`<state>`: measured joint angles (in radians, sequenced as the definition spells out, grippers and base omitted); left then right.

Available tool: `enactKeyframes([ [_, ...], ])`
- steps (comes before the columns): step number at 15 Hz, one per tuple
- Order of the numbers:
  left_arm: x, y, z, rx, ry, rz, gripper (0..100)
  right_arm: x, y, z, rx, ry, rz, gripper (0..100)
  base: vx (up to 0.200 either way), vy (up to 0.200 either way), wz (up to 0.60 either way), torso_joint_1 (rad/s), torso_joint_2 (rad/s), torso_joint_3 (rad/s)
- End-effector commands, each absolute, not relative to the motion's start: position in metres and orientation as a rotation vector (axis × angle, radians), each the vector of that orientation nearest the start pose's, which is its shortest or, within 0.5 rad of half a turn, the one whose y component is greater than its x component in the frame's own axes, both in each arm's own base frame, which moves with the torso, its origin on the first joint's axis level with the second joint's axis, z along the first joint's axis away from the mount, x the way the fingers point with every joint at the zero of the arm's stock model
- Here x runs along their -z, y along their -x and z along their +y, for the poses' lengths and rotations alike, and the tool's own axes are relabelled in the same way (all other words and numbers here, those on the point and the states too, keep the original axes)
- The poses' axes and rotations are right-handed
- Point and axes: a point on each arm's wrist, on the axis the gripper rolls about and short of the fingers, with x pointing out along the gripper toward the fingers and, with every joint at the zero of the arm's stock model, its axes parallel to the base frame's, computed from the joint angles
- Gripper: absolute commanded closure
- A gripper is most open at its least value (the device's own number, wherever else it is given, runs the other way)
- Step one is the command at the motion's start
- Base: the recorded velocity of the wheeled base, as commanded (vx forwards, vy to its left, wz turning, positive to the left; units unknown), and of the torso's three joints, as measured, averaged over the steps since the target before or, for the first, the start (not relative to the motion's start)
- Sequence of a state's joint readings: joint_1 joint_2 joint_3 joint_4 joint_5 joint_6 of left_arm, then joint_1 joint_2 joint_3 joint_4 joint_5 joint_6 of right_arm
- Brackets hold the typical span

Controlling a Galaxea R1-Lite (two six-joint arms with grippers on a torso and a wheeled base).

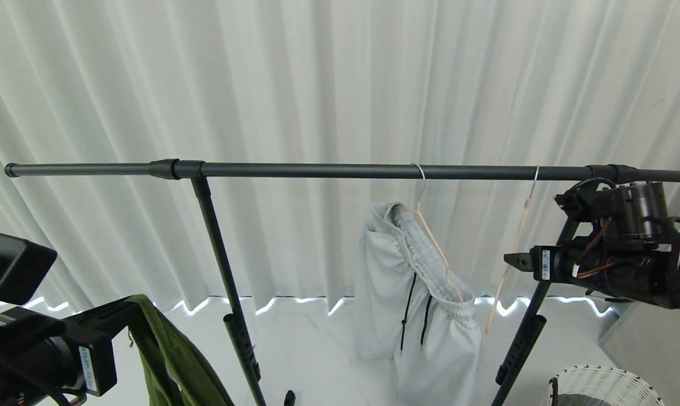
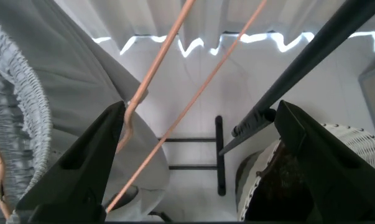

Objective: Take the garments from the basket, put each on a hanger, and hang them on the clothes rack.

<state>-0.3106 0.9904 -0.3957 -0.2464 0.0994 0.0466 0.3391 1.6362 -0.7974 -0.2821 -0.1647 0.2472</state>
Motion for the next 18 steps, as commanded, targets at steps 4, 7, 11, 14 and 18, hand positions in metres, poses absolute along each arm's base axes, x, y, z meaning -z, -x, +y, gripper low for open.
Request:
enactKeyframes([
  [4,-0.181,-0.113,-0.034,0.214,-0.115,0.334,100,-0.168,-0.263,0.09,-0.11,-0.103,0.548,0,0.0,0.0,0.0,0.0,0.0,0.0],
  [7,-0.181,-0.113,-0.034,0.214,-0.115,0.334,100,-0.168,-0.261,0.097,-0.135,-0.096,0.548,0,0.0,0.0,0.0,0.0,0.0,0.0],
  [11,-0.183,-0.11,-0.033,0.214,-0.111,0.314,100,-0.149,-0.282,0.098,-0.099,-0.088,0.591,0,0.0,0.0,0.0,0.0,0.0,0.0],
  [14,-0.185,-0.107,-0.032,0.214,-0.11,0.298,100,-0.14,-0.286,0.099,-0.077,-0.077,0.607,0,0.0,0.0,0.0,0.0,0.0,0.0],
  [18,-0.185,-0.107,-0.032,0.214,-0.11,0.298,100,-0.141,-0.286,0.098,-0.059,-0.074,0.602,0,0.0,0.0,0.0,0.0,0.0,0.0],
])
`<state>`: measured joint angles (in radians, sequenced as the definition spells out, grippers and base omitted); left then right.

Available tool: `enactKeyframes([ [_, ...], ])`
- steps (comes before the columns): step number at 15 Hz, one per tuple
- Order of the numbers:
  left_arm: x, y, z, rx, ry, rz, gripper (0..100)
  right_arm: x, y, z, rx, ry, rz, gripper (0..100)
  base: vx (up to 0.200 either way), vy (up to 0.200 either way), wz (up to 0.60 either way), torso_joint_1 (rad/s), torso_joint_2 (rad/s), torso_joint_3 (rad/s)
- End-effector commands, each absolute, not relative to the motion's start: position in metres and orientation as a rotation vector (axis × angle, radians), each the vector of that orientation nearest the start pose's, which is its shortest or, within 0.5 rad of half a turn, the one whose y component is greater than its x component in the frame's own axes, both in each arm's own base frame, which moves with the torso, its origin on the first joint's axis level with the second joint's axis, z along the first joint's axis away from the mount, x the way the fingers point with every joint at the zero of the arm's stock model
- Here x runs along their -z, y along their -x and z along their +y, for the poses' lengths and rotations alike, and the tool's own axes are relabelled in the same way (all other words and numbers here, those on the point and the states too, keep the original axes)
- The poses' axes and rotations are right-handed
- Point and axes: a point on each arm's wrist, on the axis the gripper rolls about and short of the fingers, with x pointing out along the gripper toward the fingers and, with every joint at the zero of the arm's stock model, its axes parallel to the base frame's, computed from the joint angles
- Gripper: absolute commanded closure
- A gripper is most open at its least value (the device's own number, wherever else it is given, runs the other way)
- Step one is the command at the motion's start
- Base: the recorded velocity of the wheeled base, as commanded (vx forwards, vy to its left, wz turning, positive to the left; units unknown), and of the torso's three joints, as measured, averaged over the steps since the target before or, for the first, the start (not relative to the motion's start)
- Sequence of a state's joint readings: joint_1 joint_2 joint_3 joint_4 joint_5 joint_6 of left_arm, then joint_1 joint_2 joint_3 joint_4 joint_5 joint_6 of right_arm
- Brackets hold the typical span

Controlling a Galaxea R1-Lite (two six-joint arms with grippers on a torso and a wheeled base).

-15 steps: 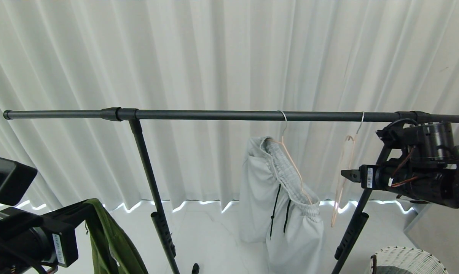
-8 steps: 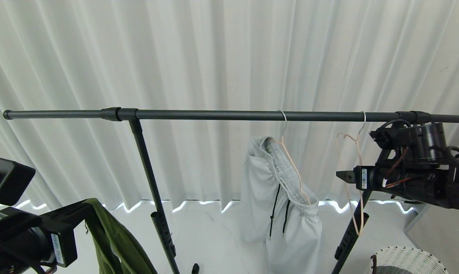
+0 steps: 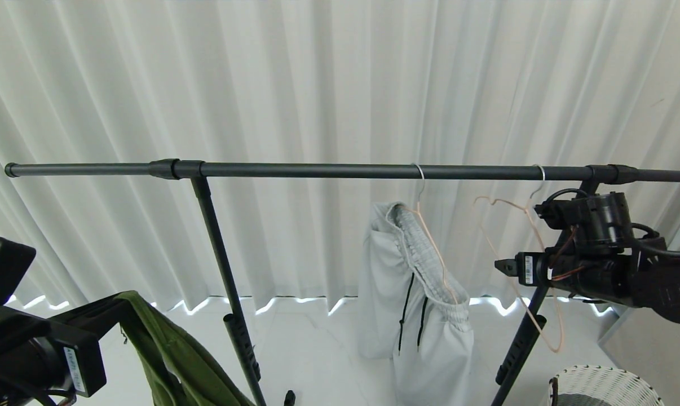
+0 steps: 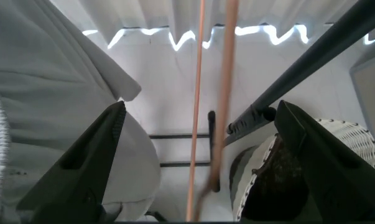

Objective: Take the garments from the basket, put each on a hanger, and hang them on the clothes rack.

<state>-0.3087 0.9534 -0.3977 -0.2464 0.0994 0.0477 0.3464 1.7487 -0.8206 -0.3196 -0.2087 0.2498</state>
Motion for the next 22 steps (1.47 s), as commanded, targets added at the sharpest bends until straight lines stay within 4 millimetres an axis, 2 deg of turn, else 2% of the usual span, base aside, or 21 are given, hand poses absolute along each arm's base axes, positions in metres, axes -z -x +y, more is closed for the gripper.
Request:
enactKeyframes([
  [1,-0.185,-0.107,-0.032,0.214,-0.11,0.298,100,-0.141,-0.286,0.098,-0.059,-0.074,0.602,100,0.0,0.0,0.0,0.0,0.0,0.0],
  [8,-0.186,-0.106,-0.031,0.213,-0.108,0.289,100,-0.143,-0.287,0.091,-0.038,-0.084,0.592,100,0.0,0.0,0.0,0.0,0.0,0.0],
  [11,-0.186,-0.106,-0.031,0.213,-0.108,0.29,100,-0.151,-0.283,0.09,-0.039,-0.091,0.57,100,0.0,0.0,0.0,0.0,0.0,0.0],
  [17,-0.186,-0.106,-0.032,0.214,-0.109,0.295,100,-0.172,-0.253,0.08,-0.059,-0.109,0.485,100,0.0,0.0,0.0,0.0,0.0,0.0],
  [19,-0.186,-0.106,-0.032,0.214,-0.107,0.295,100,-0.171,-0.249,0.076,-0.059,-0.112,0.455,100,0.0,0.0,0.0,0.0,0.0,0.0],
  [22,-0.186,-0.106,-0.031,0.212,-0.107,0.29,100,-0.169,-0.23,0.071,-0.075,-0.081,0.432,100,0.0,0.0,0.0,0.0,0.0,0.0],
])
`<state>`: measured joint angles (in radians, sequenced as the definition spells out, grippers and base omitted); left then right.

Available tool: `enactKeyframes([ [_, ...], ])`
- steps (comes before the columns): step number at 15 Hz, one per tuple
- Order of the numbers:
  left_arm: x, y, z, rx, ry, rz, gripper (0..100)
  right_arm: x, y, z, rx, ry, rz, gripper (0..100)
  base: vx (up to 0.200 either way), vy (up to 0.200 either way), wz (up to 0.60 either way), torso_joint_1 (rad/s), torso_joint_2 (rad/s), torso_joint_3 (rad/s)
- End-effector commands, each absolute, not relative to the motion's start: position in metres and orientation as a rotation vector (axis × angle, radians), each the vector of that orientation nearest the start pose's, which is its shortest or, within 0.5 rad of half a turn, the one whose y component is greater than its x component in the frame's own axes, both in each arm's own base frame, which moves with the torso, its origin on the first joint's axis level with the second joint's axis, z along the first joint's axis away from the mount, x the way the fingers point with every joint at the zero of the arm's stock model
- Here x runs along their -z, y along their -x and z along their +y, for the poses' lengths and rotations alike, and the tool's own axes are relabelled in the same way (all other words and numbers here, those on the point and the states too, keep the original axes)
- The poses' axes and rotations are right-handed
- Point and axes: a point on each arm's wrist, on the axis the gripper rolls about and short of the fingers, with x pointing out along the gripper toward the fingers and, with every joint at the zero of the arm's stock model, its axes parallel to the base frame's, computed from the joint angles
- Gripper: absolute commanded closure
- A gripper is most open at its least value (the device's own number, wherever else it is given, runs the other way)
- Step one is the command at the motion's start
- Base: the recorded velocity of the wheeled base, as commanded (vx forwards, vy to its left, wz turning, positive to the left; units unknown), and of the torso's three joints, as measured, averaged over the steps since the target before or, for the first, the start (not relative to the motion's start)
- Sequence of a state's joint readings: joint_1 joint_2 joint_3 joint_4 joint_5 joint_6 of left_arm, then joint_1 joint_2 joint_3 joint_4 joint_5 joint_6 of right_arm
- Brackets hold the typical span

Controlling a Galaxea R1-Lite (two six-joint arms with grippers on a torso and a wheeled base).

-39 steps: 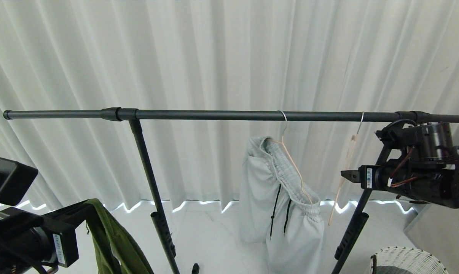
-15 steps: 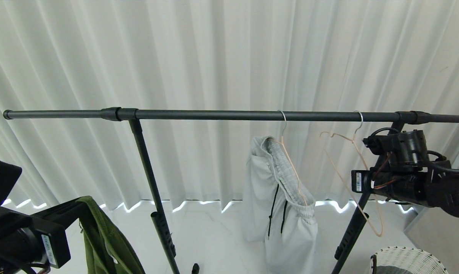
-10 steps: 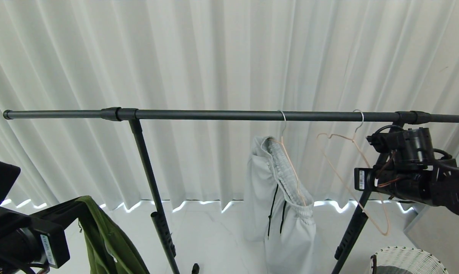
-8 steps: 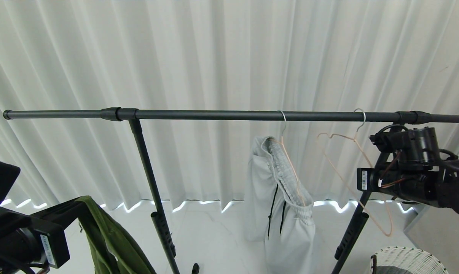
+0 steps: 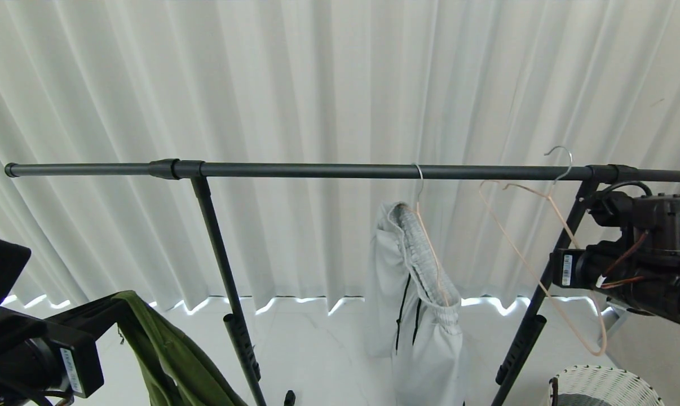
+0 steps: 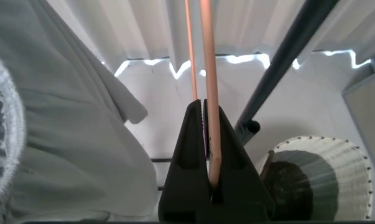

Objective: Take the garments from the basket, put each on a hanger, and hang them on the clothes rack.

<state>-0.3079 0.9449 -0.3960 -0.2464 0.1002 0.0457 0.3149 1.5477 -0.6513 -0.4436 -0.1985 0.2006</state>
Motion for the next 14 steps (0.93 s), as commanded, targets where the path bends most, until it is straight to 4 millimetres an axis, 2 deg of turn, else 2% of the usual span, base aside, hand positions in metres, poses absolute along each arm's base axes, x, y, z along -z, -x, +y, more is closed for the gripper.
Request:
enactKeyframes([
  [1,-0.187,-0.106,-0.031,0.211,-0.104,0.286,100,-0.169,-0.223,0.068,-0.076,-0.071,0.429,100,0.0,0.0,0.0,0.0,0.0,0.0],
  [4,-0.188,-0.104,-0.03,0.206,-0.103,0.275,100,-0.177,-0.182,0.061,-0.156,-0.067,0.374,100,0.0,0.0,0.0,0.0,0.0,0.0],
  [6,-0.189,-0.104,-0.03,0.205,-0.103,0.275,100,-0.172,-0.162,0.057,-0.192,-0.073,0.369,100,0.0,0.0,0.0,0.0,0.0,0.0],
  [9,-0.188,-0.105,-0.03,0.203,-0.106,0.281,100,-0.167,-0.135,0.048,-0.215,-0.087,0.344,100,-0.2,0.0,0.0,0.002,0.0,0.007],
  [11,-0.187,-0.106,-0.031,0.203,-0.108,0.289,100,-0.167,-0.122,0.044,-0.298,-0.099,0.327,100,-0.2,0.0,0.0,0.012,0.0,0.002],
  [14,-0.187,-0.106,-0.031,0.203,-0.107,0.286,100,-0.165,-0.125,0.046,-0.325,-0.097,0.347,100,-0.2,0.0,0.0,-0.007,0.0,0.005],
])
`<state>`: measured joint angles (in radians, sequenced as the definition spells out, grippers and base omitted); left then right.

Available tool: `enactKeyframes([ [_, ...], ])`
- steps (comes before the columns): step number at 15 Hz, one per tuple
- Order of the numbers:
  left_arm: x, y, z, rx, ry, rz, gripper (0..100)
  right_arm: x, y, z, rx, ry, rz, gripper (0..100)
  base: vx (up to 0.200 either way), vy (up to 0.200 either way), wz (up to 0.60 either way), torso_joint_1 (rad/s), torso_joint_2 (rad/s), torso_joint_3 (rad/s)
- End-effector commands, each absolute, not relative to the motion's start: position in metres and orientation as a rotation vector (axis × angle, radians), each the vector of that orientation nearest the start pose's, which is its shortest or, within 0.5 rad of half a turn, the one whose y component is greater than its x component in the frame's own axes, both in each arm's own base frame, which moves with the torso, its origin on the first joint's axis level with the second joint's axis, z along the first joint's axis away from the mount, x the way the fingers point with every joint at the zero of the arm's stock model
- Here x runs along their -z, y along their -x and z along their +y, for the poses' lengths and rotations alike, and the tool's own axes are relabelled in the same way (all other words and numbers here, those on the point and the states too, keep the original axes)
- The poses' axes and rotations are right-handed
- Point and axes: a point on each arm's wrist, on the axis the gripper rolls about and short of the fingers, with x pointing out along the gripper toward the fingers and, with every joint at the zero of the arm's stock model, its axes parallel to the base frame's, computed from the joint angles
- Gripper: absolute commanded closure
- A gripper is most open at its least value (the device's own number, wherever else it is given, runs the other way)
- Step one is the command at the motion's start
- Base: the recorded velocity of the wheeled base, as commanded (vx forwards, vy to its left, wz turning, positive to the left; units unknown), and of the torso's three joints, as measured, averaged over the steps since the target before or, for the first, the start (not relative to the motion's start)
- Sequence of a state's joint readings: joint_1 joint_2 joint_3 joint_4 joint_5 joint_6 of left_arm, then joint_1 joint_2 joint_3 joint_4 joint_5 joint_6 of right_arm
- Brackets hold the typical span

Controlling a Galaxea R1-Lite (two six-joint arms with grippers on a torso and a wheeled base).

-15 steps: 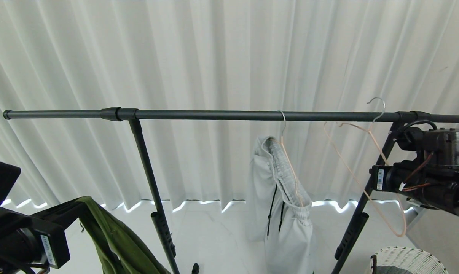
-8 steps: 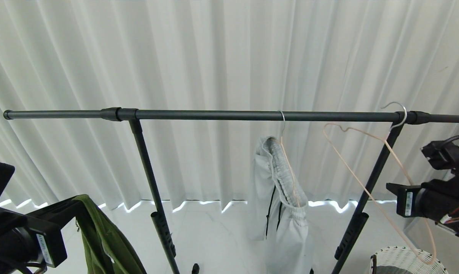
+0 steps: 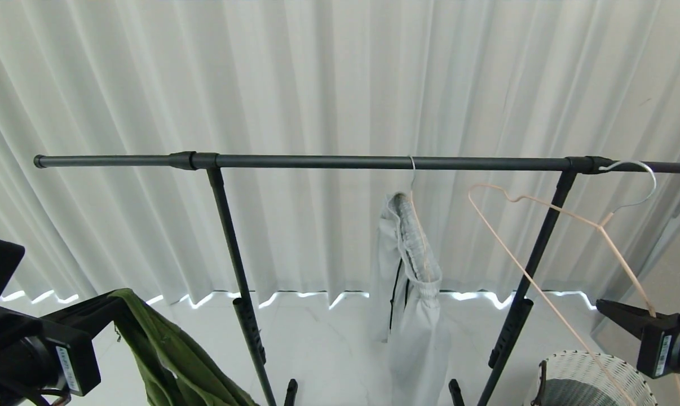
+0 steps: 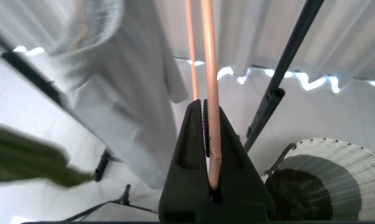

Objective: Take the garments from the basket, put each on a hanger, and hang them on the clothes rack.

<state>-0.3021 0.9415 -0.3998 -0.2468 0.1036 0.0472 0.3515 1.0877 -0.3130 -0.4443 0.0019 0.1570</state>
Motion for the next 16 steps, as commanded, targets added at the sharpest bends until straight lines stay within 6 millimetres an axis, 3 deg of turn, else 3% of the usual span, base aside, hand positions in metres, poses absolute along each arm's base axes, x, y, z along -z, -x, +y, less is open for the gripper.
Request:
enactKeyframes([
  [1,-0.187,-0.106,-0.031,0.203,-0.107,0.287,100,-0.163,-0.127,0.047,-0.324,-0.095,0.359,100,-0.2,0.0,0.0,-0.007,0.0,0.007],
  [8,-0.187,-0.105,-0.031,0.218,-0.11,0.285,100,-0.158,-0.124,0.049,-0.358,-0.09,0.379,100,-0.029,0.0,0.0,0.0,0.0,0.0],
  [12,-0.186,-0.109,-0.036,0.25,-0.129,0.297,100,-0.17,-0.105,0.059,-0.628,-0.101,0.328,100,0.0,0.0,0.0,0.0,0.0,0.0],
  [16,-0.222,-0.142,-0.05,0.254,-0.122,0.244,100,-0.174,-0.103,0.074,-0.826,-0.026,0.339,100,0.0,0.0,0.0,0.0,0.0,0.0],
])
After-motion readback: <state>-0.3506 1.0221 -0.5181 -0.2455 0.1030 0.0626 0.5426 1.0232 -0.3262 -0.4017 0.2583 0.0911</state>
